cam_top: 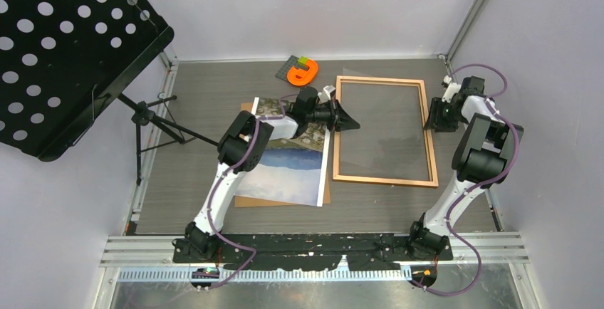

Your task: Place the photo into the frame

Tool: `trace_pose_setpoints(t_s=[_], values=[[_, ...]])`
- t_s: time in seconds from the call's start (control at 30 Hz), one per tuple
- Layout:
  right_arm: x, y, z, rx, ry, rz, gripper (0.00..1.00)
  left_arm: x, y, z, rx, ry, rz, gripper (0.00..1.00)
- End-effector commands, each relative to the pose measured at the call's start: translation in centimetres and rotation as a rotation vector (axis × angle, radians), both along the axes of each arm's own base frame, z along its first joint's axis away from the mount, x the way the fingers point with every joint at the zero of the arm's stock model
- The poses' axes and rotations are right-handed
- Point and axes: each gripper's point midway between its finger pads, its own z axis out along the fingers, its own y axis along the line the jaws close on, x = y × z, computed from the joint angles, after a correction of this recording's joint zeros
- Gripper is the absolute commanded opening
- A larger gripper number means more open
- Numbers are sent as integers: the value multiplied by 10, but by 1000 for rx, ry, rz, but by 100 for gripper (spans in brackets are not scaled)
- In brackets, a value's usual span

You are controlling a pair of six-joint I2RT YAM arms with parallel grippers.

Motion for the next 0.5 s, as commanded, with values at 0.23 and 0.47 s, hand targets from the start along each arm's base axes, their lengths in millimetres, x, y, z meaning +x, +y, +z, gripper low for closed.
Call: trace_pose_setpoints(t_s=[0.23,0.47], values=[[-3,-1,-1,-20,6,0,48,1,-12,23,-106,58,8,0],[-5,-1,-3,-21,14,-2,48,1,-11,21,-118,98,34,0]])
